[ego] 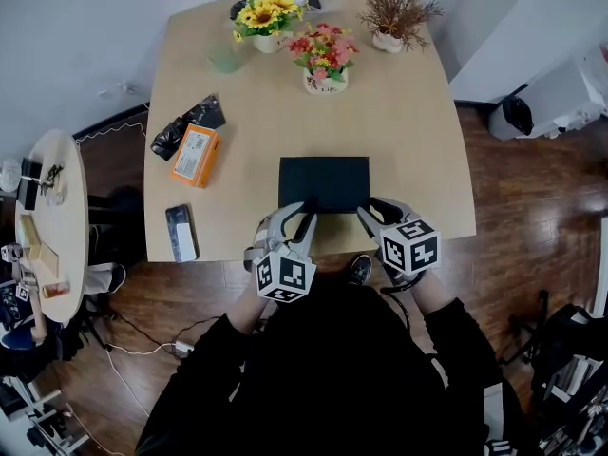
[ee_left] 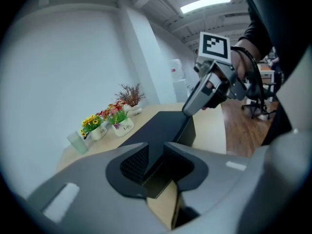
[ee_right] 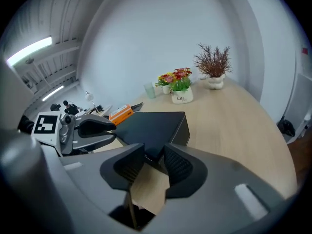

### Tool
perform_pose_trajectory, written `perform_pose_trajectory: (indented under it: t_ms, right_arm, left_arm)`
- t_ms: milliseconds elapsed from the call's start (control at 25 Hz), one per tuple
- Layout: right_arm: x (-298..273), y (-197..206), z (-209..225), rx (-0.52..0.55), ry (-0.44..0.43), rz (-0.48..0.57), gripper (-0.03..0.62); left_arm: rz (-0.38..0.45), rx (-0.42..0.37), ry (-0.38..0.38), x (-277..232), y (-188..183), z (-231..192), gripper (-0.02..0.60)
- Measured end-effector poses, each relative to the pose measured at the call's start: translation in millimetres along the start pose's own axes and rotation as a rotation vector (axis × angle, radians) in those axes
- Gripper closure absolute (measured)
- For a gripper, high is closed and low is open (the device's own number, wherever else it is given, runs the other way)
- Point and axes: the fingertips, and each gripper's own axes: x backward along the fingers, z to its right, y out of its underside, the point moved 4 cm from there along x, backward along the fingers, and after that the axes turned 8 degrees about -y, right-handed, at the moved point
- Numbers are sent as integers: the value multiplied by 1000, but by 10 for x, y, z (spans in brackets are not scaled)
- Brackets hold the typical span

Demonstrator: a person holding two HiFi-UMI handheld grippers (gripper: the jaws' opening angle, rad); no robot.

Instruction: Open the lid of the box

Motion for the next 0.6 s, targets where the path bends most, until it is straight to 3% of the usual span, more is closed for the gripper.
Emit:
perform_pose_trajectory:
  t_ms: [160, 360, 480, 600]
  right_arm:
    - [42, 30, 115, -178, -10, 27, 555]
    - [115, 21, 169, -151, 6, 61, 594]
    - [134, 10, 137, -11, 50, 26, 587]
    - [50, 160, 45, 205, 81, -79, 458]
  left_arm:
    - [-4, 124, -34, 36, -86, -154, 475]
    - [-104, 328, -2, 53, 203, -453, 417]
    - [-158, 324, 72, 21, 370, -484, 360]
    - [-202, 236, 163, -22, 472, -395, 347]
